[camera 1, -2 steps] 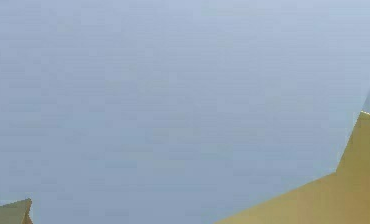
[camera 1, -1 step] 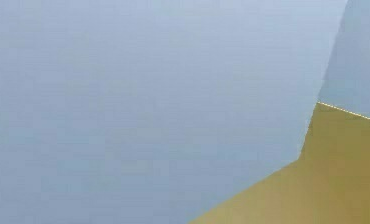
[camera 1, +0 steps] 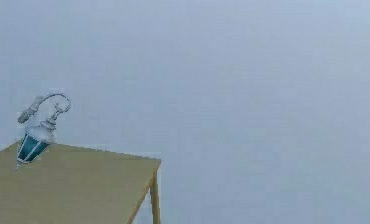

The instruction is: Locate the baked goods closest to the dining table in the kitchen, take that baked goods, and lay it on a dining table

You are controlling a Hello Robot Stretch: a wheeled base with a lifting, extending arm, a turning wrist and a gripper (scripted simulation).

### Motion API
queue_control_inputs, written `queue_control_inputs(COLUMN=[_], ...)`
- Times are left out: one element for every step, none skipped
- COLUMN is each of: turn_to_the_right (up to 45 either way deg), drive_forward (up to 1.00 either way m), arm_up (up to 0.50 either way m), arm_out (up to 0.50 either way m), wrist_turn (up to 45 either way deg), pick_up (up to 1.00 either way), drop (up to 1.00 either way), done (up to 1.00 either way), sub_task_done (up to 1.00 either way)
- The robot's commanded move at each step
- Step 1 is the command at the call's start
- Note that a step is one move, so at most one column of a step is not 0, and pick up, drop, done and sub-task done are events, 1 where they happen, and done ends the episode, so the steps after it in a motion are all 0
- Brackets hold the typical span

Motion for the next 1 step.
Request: queue_control_inputs(turn_to_the_right=[-27.0], drive_forward=[0.0], arm_up=[0.0], arm_out=[0.0], wrist_turn=[0.0], pick_up=[0.0], drop=[0.0], done=[0.0], sub_task_done=[0.0])
